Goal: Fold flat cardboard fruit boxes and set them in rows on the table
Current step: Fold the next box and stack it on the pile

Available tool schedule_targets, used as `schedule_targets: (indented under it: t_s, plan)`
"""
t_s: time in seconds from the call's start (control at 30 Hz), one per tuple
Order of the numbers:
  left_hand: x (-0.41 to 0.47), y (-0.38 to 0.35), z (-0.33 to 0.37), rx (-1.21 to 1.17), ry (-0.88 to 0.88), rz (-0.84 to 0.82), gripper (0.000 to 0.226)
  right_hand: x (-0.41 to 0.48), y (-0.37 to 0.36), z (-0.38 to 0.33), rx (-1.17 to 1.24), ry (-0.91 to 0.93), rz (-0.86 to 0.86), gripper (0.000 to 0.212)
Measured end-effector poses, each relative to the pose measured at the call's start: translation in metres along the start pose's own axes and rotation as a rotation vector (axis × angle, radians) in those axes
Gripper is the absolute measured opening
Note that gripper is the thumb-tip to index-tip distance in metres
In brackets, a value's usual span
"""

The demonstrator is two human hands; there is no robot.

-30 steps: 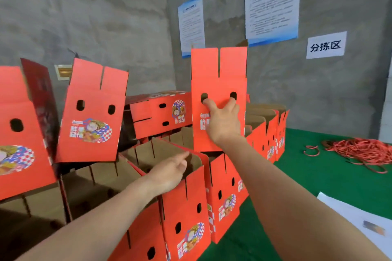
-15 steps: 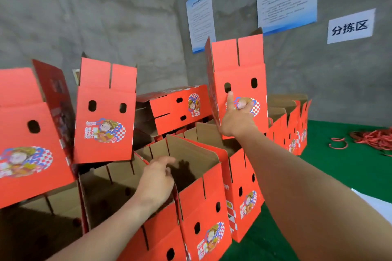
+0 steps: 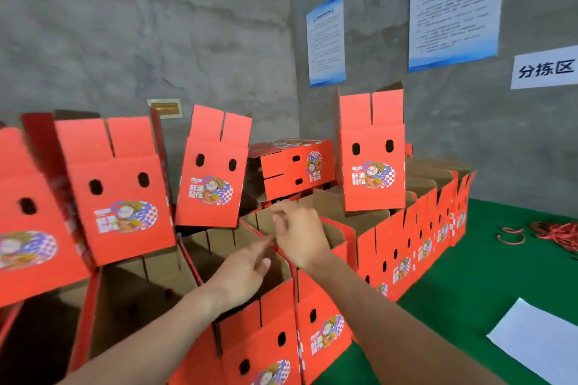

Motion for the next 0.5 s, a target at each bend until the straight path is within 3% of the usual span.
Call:
schedule_targets:
  t_s: [0.13,0.2,0.27,0.33,0.4,0.47,0.5]
  plan:
    - [-0.085,0.072,-0.013,-0.105,-0.003,0.230,0.016,-0.027,-0.024,-0.118,0.200,0.183,0.020,0.019]
    - [-0.155,0.100,-0.032,-0.147,-0.072,0.264,0.017,-0.050,-0.027,-0.163,0.247,0.275,0.051,0.018]
    - [-0.234,0.115,-0.078,-0.189,-0.015,0.270,0.028,-0.076,-0.035,-0.190,0.284,0.268,0.042,0.018]
    - [-0.321,0.124,-0.150,-0.234,0.129,0.277,0.025,-0.105,-0.052,-0.205,0.306,0.207,-0.020,0.014]
    - [-0.408,0.126,-0.222,-0.418,0.389,0.225,0.025,-0.132,-0.078,-0.227,0.317,0.180,-0.090,0.018]
    - [-0.495,0.133,-0.296,-0.473,0.679,0.438,0.062,-0.154,-0.109,-0.263,0.362,0.155,-0.169,0.019]
    - [-0.537,0.137,-0.327,-0.447,0.801,0.558,0.067,-0.163,-0.124,-0.291,0.356,0.187,-0.195,0.027]
Point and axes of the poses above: each hand's wrist, its own x-axis towards the middle knuckle, its own y-axis out of the back of the hand, z = x × y, the point moved 7 cm from there along x, towards the middle knuckle, and after that the axes turned 14 degrees about y, right-handed, at the moved point
